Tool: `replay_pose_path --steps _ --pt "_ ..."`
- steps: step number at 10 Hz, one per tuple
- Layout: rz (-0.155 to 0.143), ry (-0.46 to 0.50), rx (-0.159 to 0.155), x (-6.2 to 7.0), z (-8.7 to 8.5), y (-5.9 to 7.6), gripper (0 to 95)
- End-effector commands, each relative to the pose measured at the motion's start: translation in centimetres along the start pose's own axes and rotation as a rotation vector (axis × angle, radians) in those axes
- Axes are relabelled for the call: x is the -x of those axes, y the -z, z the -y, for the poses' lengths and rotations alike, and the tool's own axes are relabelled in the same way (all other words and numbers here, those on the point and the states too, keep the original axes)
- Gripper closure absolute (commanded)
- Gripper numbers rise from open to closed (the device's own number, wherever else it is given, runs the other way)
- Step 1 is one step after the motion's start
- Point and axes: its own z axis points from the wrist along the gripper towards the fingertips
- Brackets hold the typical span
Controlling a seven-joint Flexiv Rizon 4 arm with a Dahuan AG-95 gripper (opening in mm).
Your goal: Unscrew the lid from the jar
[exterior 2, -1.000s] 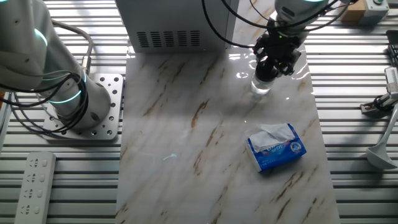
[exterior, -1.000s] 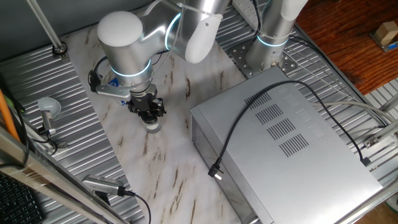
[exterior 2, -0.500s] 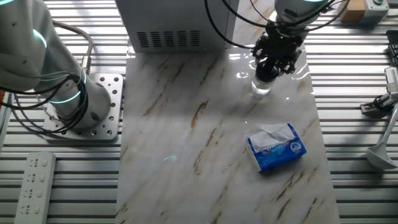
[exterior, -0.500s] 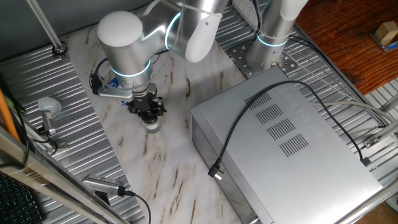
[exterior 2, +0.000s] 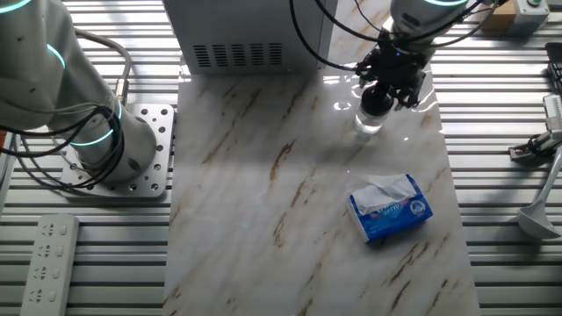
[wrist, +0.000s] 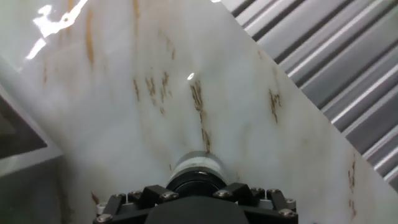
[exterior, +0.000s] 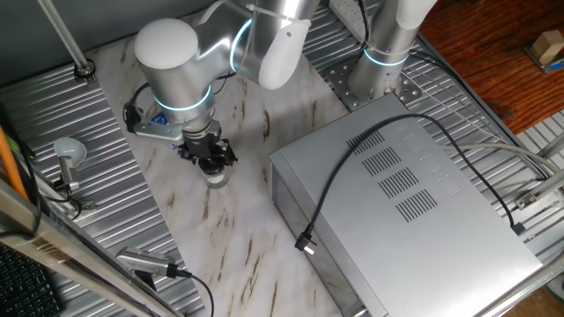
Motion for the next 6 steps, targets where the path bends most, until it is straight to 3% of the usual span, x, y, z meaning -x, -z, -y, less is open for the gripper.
replay_pose_path --steps 1,6 --pt "0.0 -0.057 0.002 -0.08 -0.04 0.43 19.0" --pt "-0.006 -0.247 0.025 -0.09 -0.02 0.88 19.0"
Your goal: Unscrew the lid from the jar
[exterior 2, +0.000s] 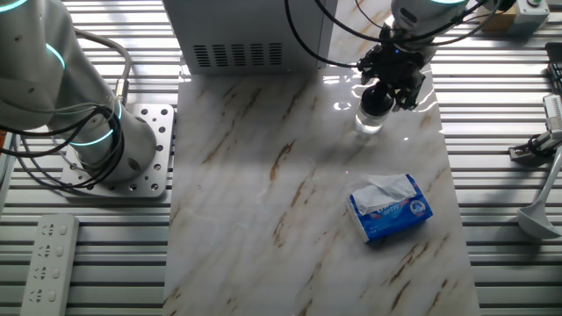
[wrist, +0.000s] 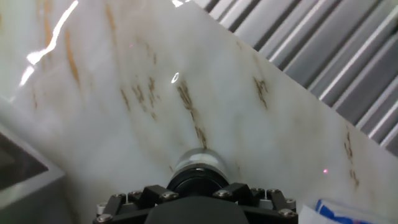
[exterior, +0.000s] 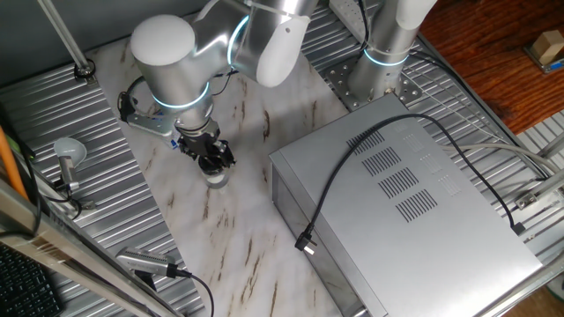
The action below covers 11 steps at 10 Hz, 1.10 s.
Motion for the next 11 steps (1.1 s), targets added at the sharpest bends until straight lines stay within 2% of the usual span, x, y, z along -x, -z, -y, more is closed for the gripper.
replay_pose_path --steps 1,5,7,9,10,11 --pt "-0.002 -0.113 0.016 -0.1 -0.04 0.19 19.0" --pt "-0.018 -0.26 0.029 -0.1 -0.03 0.2 19.0" --pt "-0.008 -0.336 0.05 -0.1 -0.03 0.2 19.0" --pt "-0.008 -0.4 0.048 -0.11 -0.03 0.19 19.0" --pt "-0.006 -0.42 0.051 -0.11 -0.03 0.19 38.0" --pt "-0.004 -0.45 0.054 -0.11 -0.03 0.19 38.0"
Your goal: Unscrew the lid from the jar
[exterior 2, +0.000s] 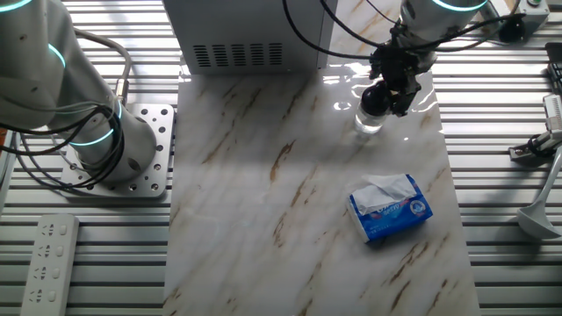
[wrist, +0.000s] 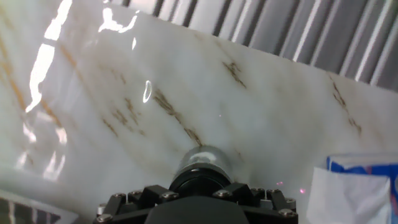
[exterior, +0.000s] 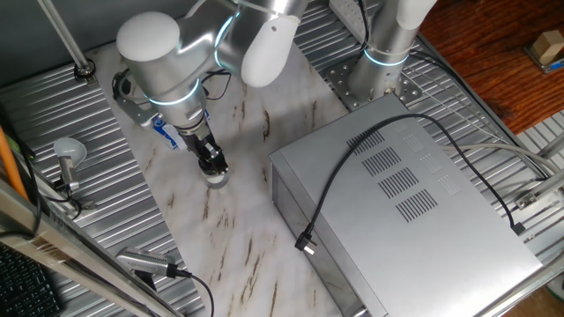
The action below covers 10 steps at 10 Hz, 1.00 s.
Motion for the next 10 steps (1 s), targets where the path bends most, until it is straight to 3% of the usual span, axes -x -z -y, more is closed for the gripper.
replay_pose_path --steps 1,5,8,9,10 --pt "0.004 -0.09 0.009 -0.03 0.02 -0.01 38.0" --pt "0.011 -0.128 0.021 -0.05 0.03 0.01 38.0" --pt "0.016 -0.088 0.021 -0.15 0.06 -0.02 38.0" --pt "0.02 -0.087 0.017 -0.16 0.06 -0.02 19.0" --pt "0.027 -0.1 0.017 -0.16 0.08 -0.03 19.0"
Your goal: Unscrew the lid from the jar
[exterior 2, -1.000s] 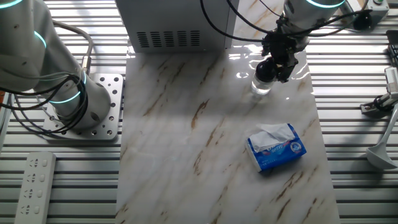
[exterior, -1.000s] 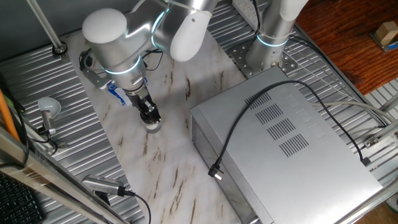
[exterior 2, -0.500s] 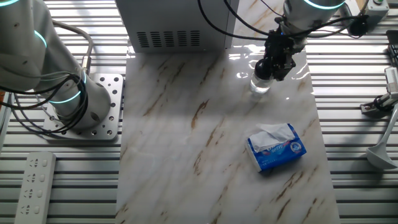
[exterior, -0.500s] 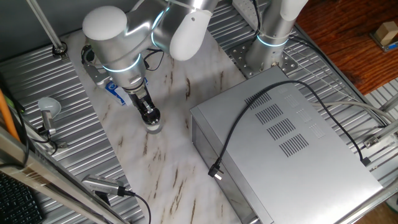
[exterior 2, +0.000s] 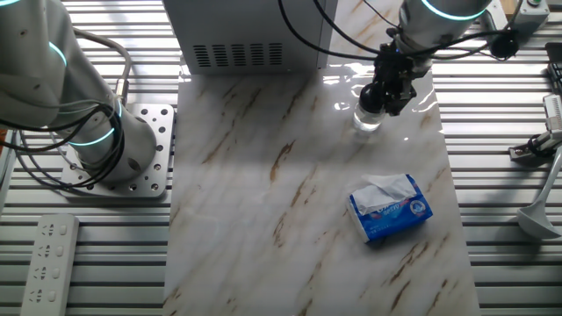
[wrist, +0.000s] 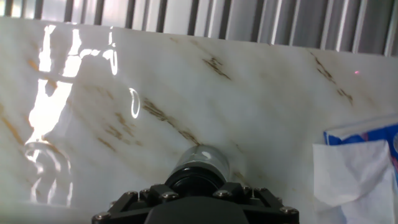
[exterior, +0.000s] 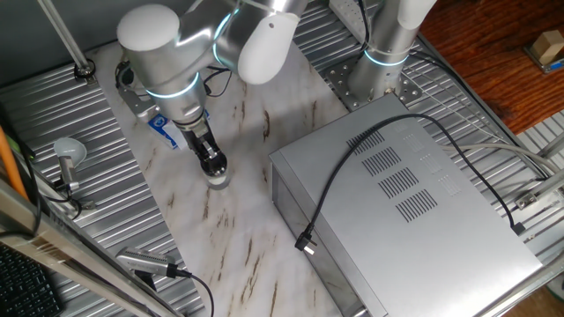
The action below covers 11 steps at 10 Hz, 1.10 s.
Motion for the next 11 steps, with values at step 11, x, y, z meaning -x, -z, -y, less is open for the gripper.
replay_pose_path --steps 11 --pt "0.055 -0.1 -0.017 -0.07 0.15 -0.47 19.0"
